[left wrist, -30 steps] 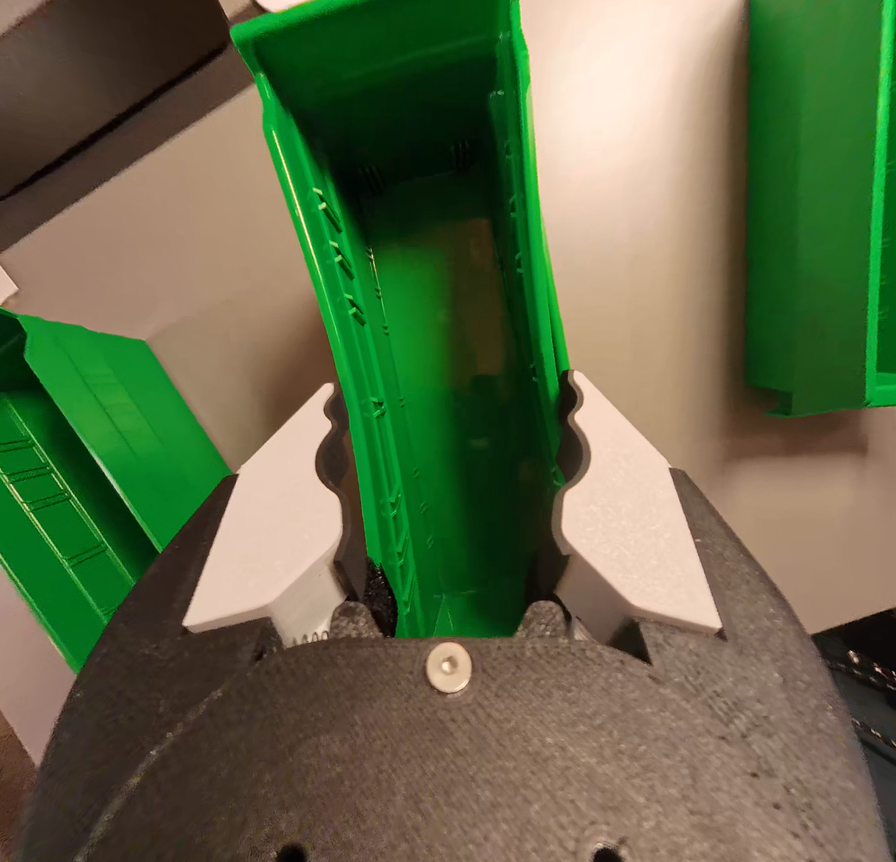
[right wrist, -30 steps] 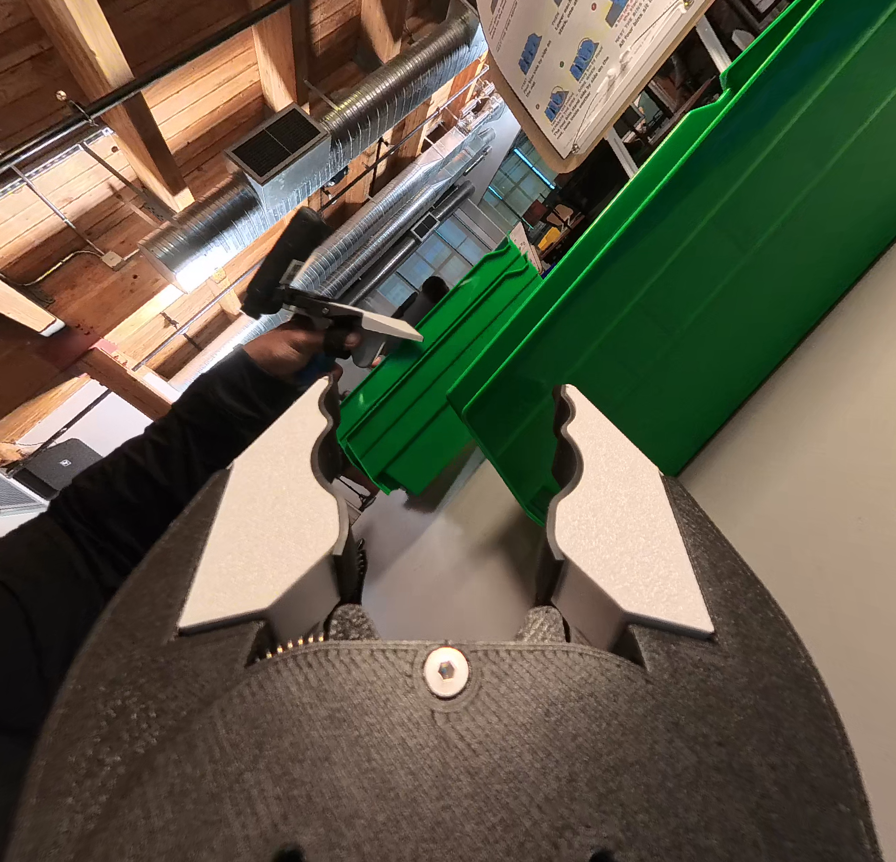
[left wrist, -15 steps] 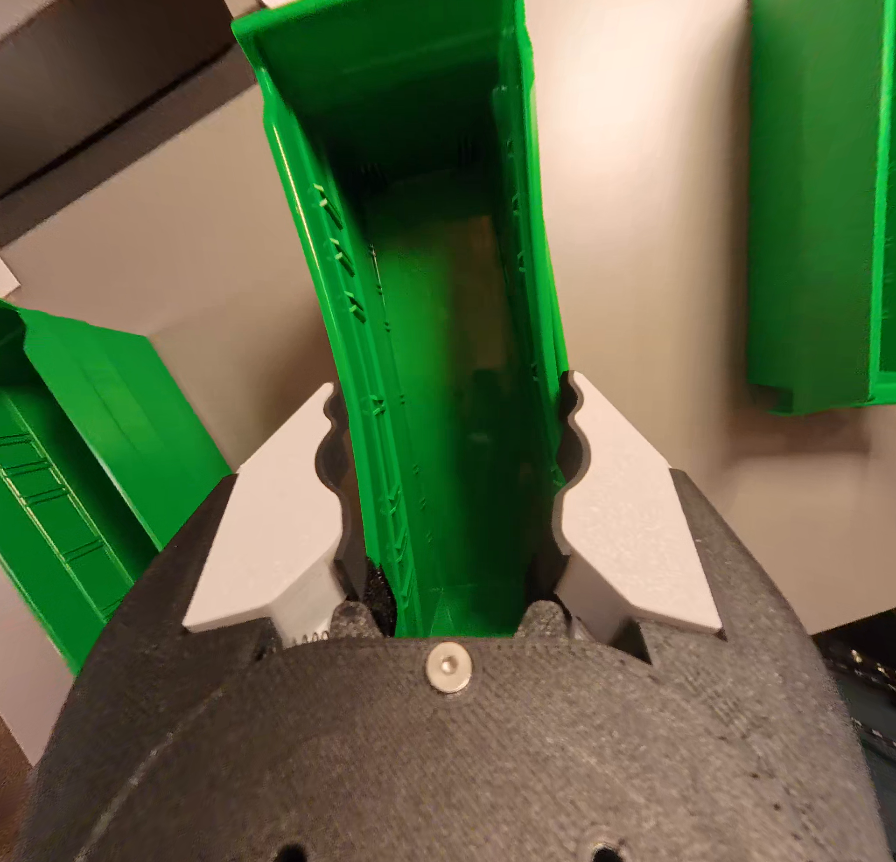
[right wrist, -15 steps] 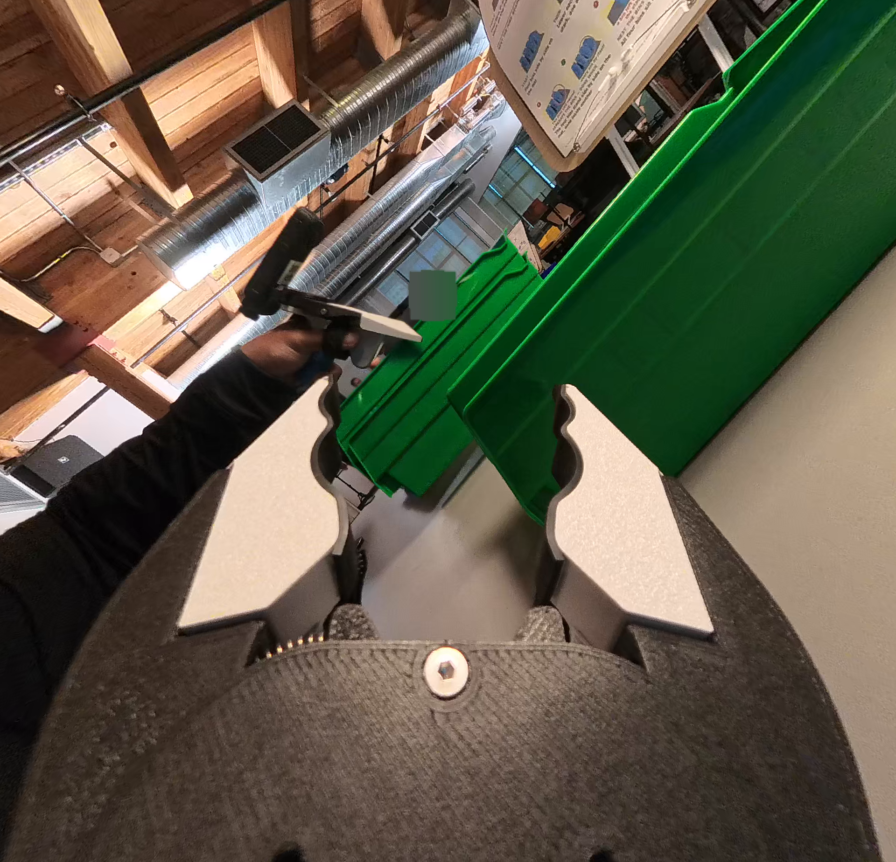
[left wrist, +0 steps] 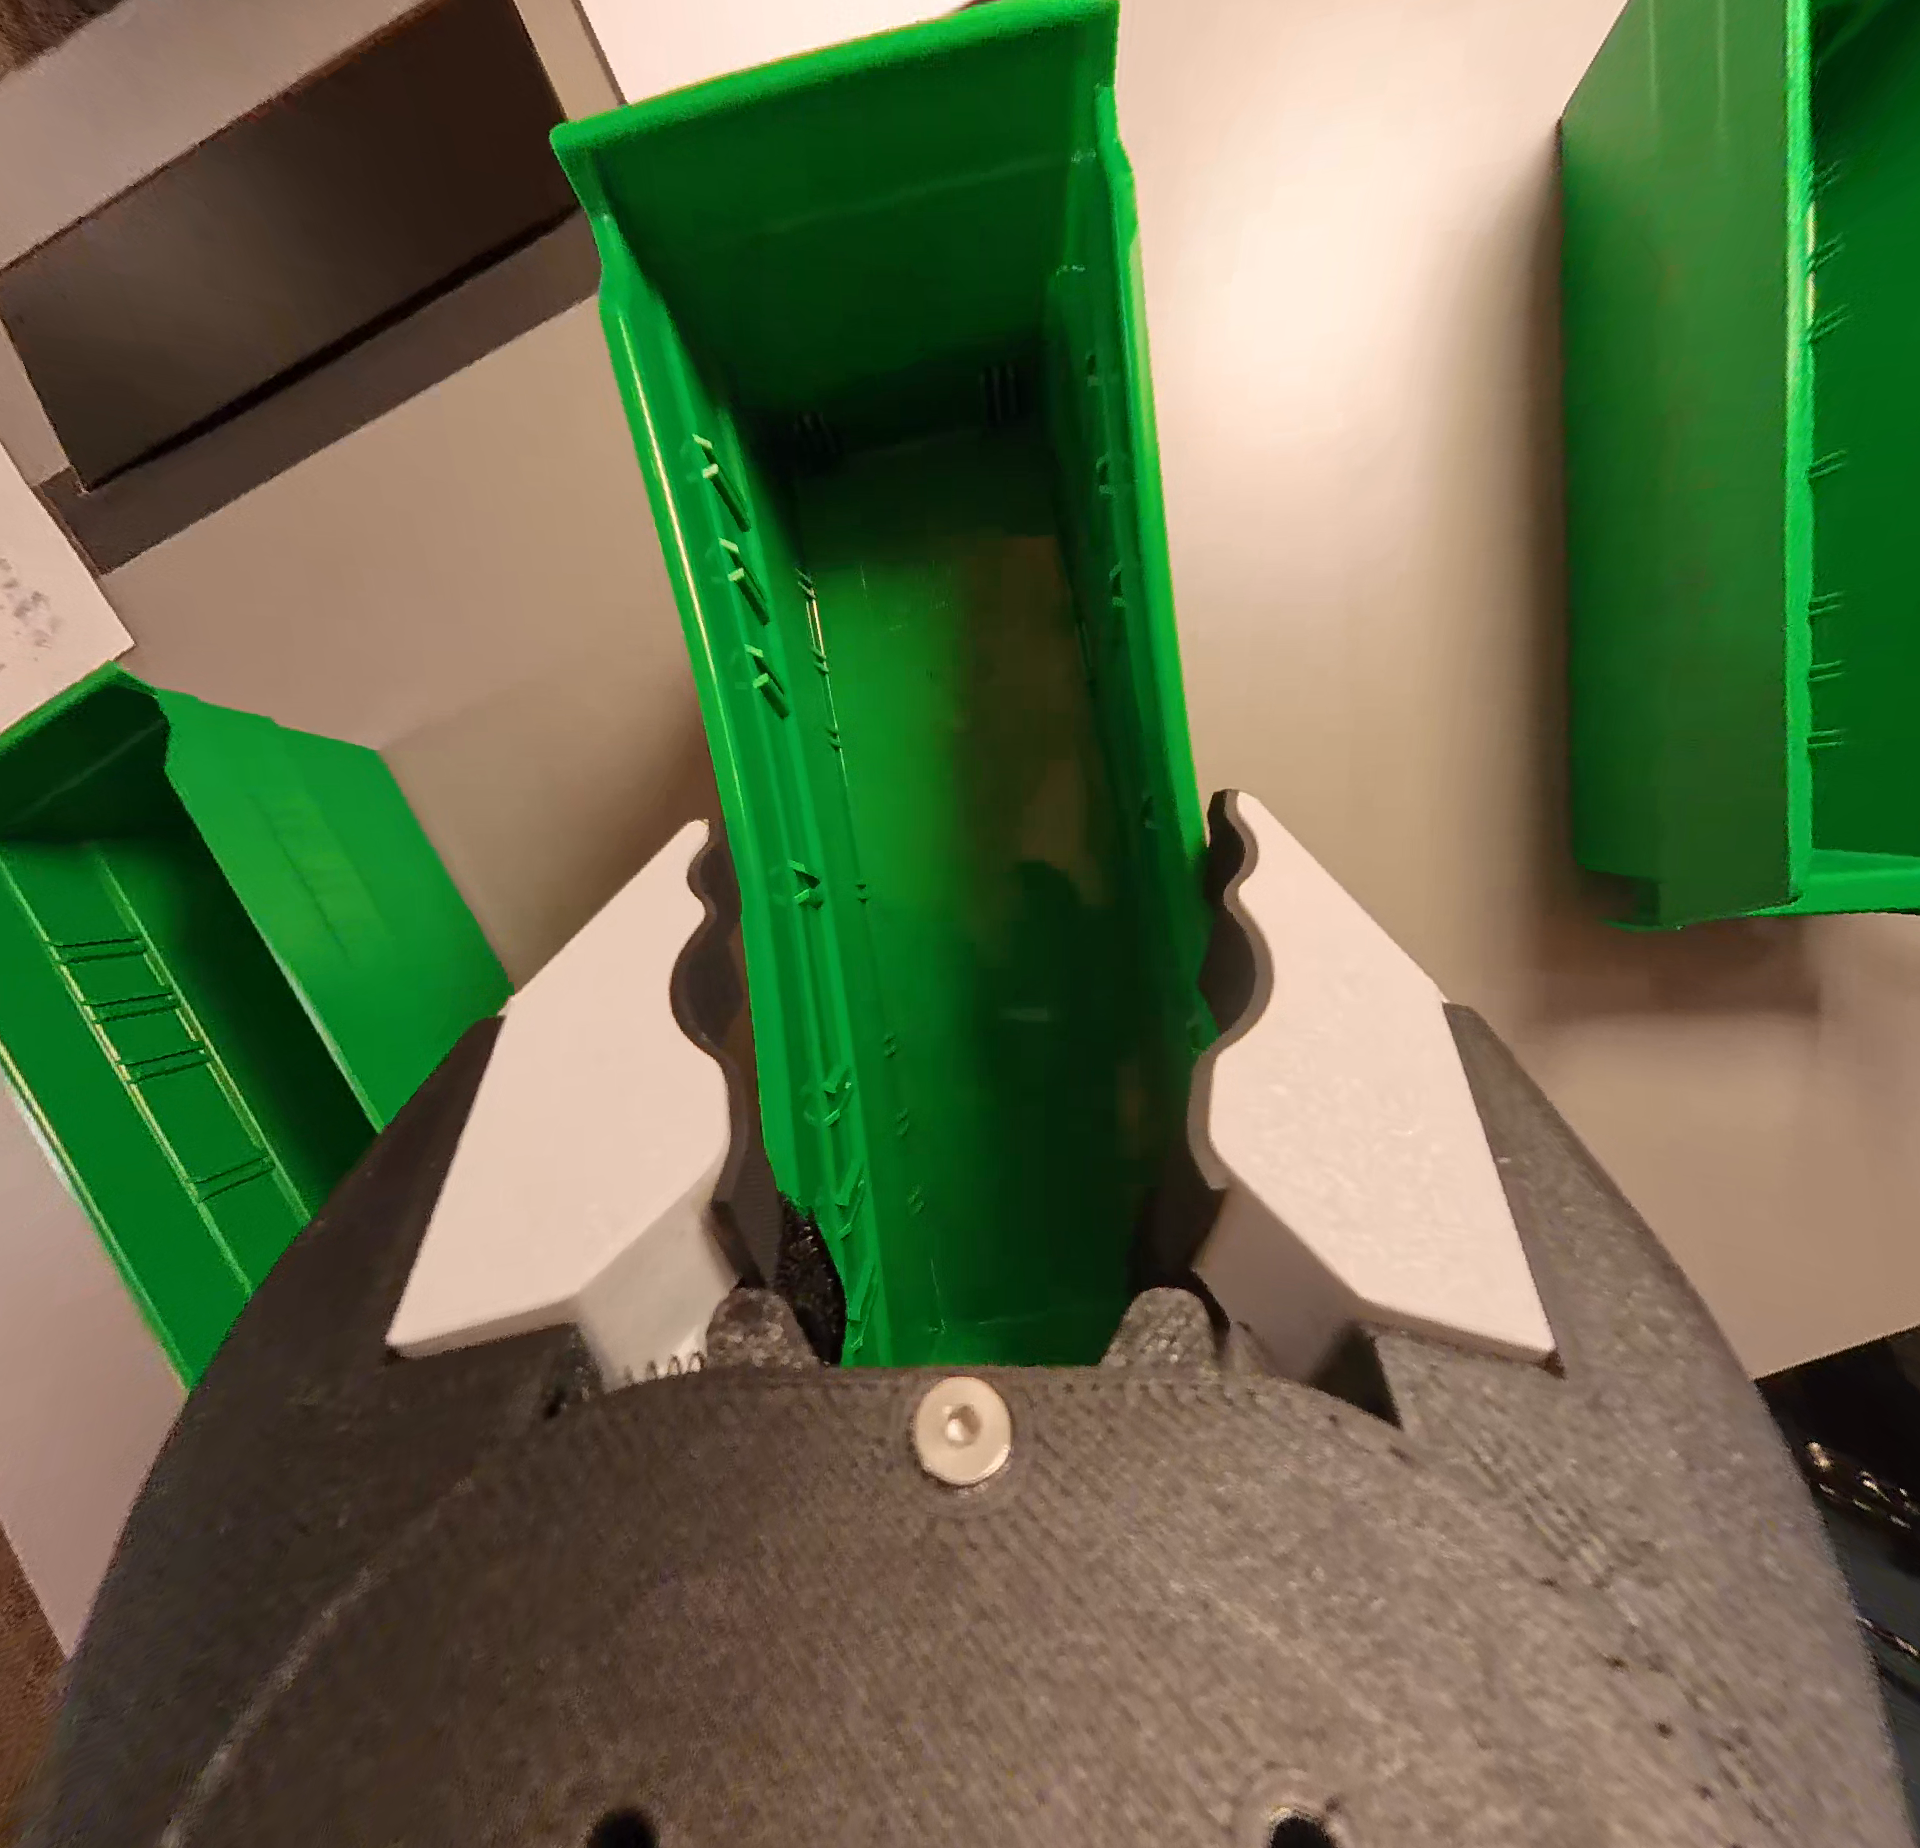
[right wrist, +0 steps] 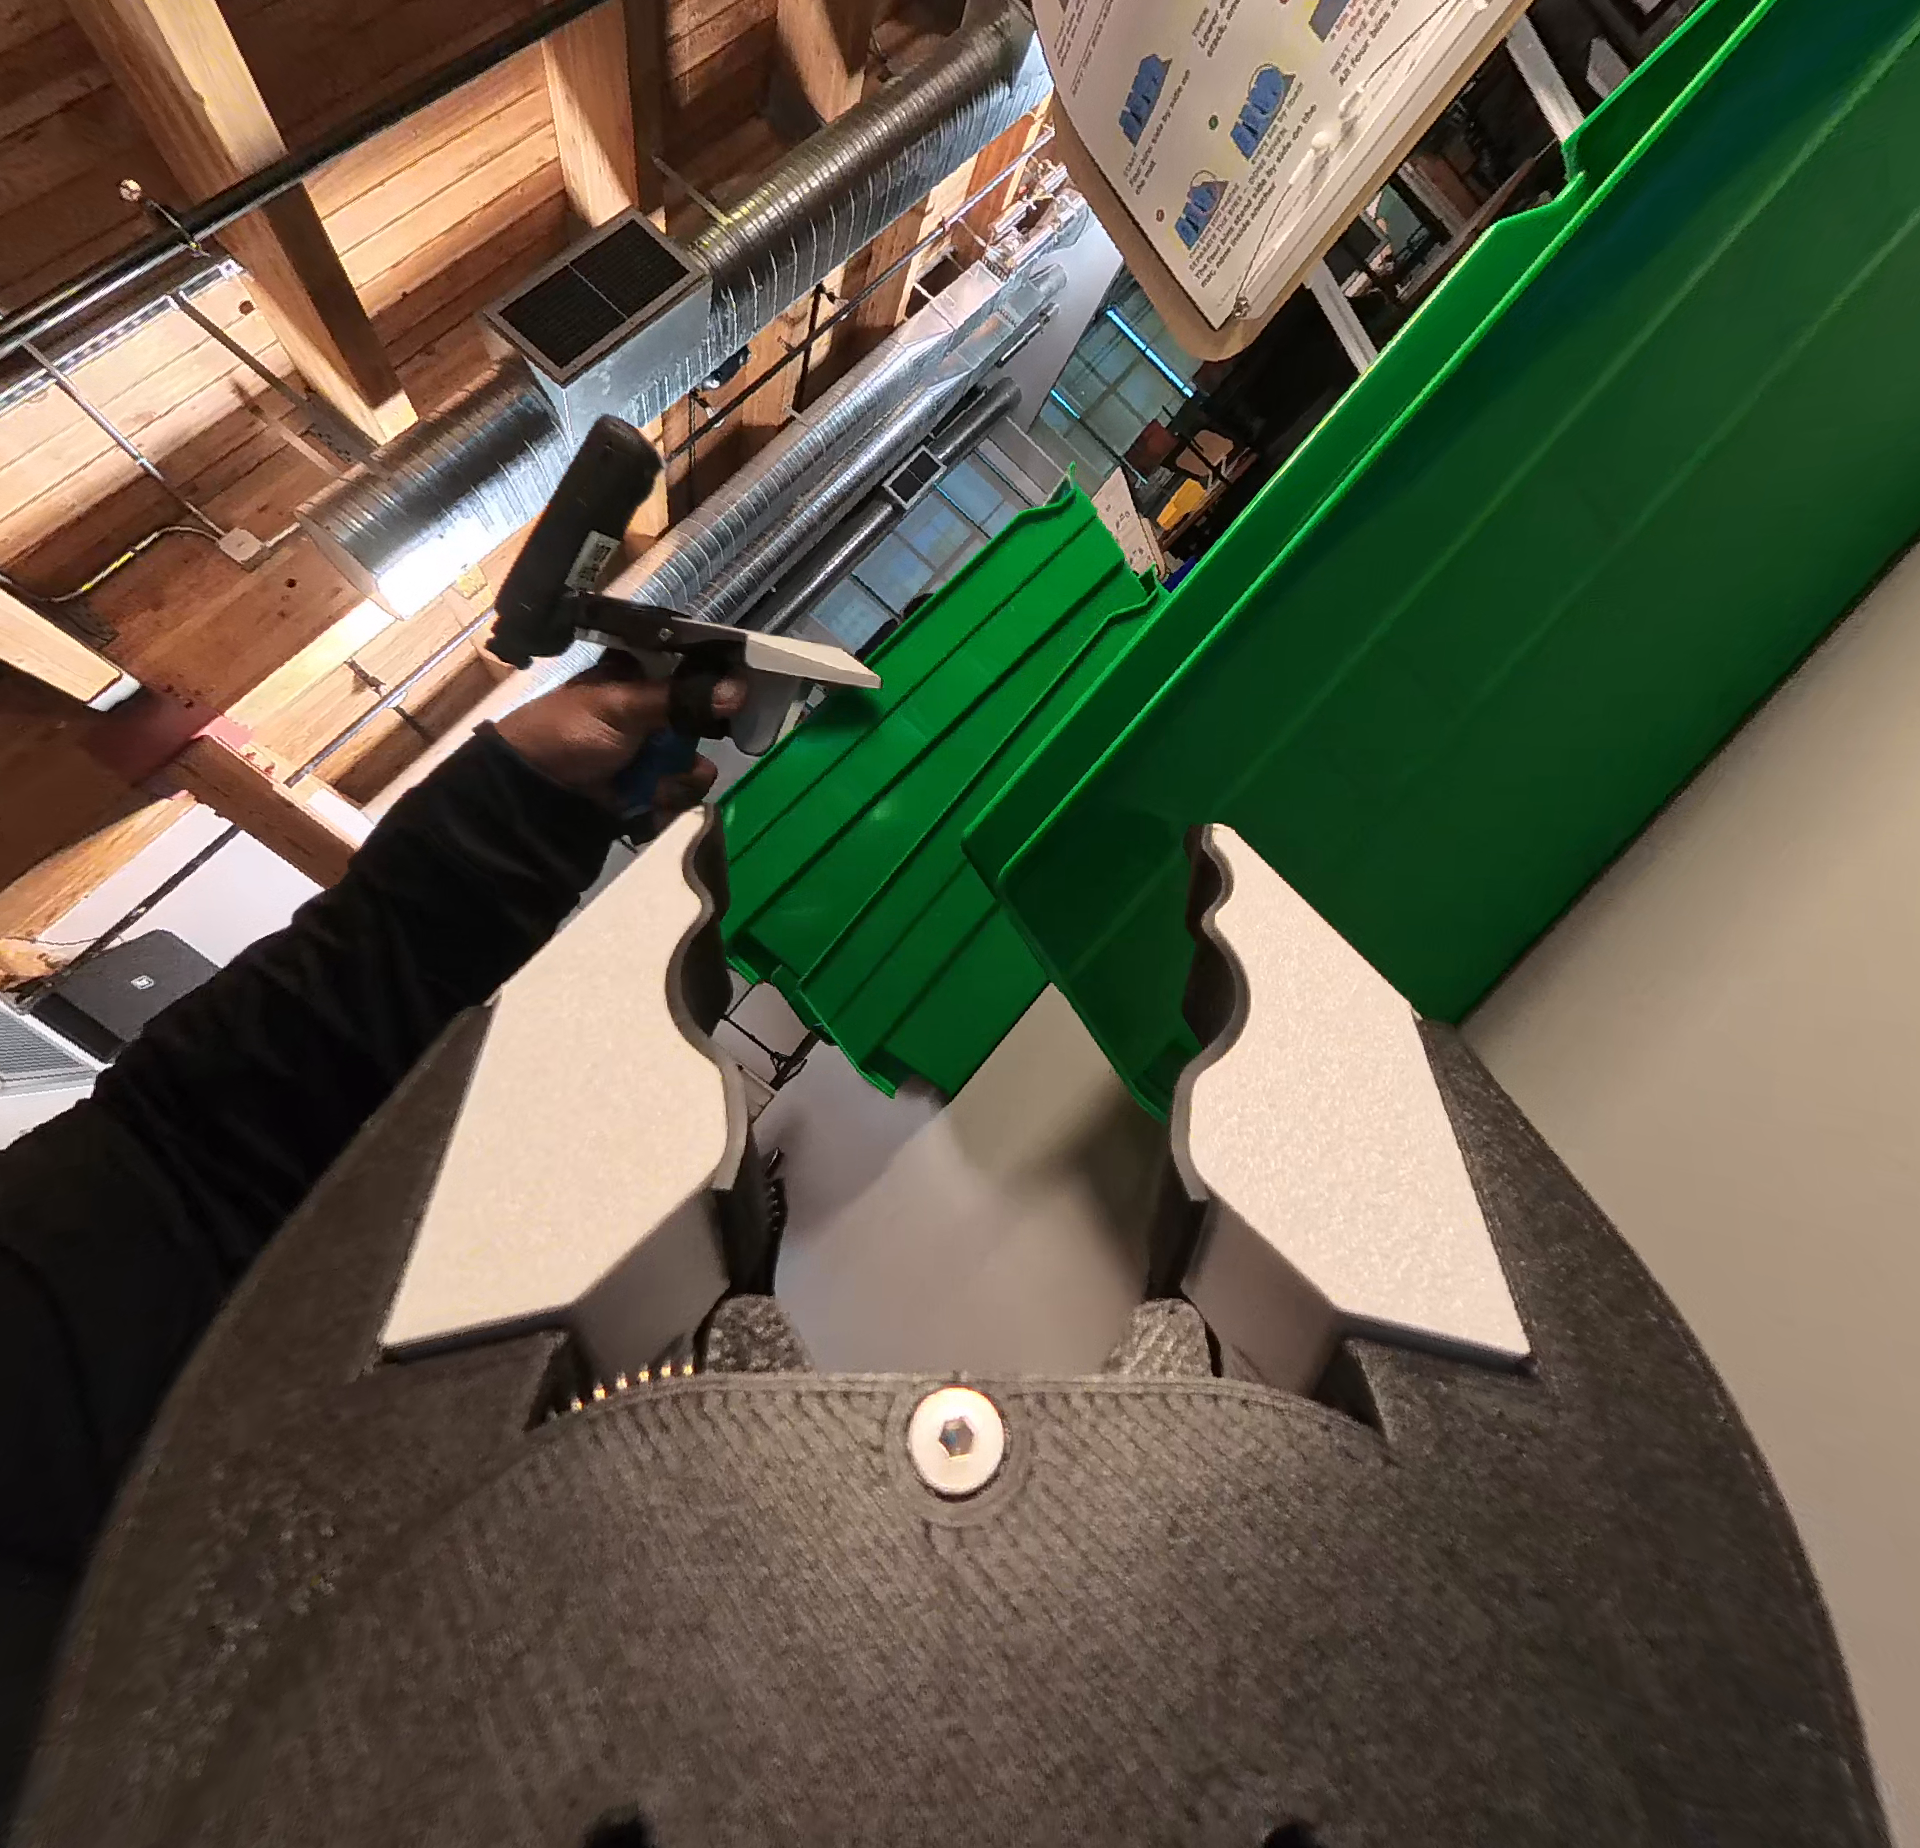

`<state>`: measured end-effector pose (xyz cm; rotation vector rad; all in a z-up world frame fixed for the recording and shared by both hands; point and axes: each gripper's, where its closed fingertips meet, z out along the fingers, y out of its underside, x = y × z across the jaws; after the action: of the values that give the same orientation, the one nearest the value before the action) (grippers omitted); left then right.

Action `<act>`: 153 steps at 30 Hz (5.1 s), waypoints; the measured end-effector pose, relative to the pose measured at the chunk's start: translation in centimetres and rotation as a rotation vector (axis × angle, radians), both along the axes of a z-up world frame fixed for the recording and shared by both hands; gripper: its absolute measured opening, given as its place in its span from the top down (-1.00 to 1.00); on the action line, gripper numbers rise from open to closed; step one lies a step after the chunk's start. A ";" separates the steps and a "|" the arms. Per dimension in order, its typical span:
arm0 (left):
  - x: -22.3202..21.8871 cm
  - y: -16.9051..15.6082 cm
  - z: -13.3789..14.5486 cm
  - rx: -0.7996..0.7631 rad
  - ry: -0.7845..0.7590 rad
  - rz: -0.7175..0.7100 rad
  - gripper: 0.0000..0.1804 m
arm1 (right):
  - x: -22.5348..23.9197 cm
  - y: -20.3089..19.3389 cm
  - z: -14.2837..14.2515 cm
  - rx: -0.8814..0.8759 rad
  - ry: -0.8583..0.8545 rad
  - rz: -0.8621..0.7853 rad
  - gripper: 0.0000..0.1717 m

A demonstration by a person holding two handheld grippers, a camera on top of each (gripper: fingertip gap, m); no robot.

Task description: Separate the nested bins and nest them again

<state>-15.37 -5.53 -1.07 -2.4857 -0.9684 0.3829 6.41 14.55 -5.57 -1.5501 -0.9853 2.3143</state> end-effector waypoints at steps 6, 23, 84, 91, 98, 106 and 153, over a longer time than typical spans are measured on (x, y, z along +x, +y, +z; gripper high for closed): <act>-0.7 0.4 4.0 0.032 0.079 0.006 -0.01 | 0.0 0.0 0.0 -0.001 -0.001 0.001 -0.04; 6.3 8.9 8.4 0.232 0.022 -0.120 -0.02 | 0.1 0.0 0.0 -0.009 -0.002 0.004 -0.04; 12.7 -11.7 -8.5 1.023 0.110 -0.019 0.07 | 2.6 8.8 -6.2 0.829 -0.559 -0.583 0.97; 12.5 -11.8 -8.8 1.008 0.104 0.001 0.10 | 2.4 10.5 -6.2 0.832 -0.566 -0.588 0.97; 13.1 -11.2 -9.0 0.964 0.127 -0.011 0.10 | 3.0 10.4 -6.5 0.791 -0.599 -0.561 0.32; 13.1 -11.1 -9.1 0.969 0.118 0.004 0.10 | 4.5 -2.0 -2.4 0.796 -0.359 -0.279 0.24; 8.2 -9.5 -8.6 0.711 0.336 0.070 0.77 | 0.2 -6.0 -4.6 0.611 -0.271 -0.202 0.47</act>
<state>-7.17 -15.07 -9.70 -1.6880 -0.8592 0.3789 6.59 8.60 -10.19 -1.6096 -1.3584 1.4895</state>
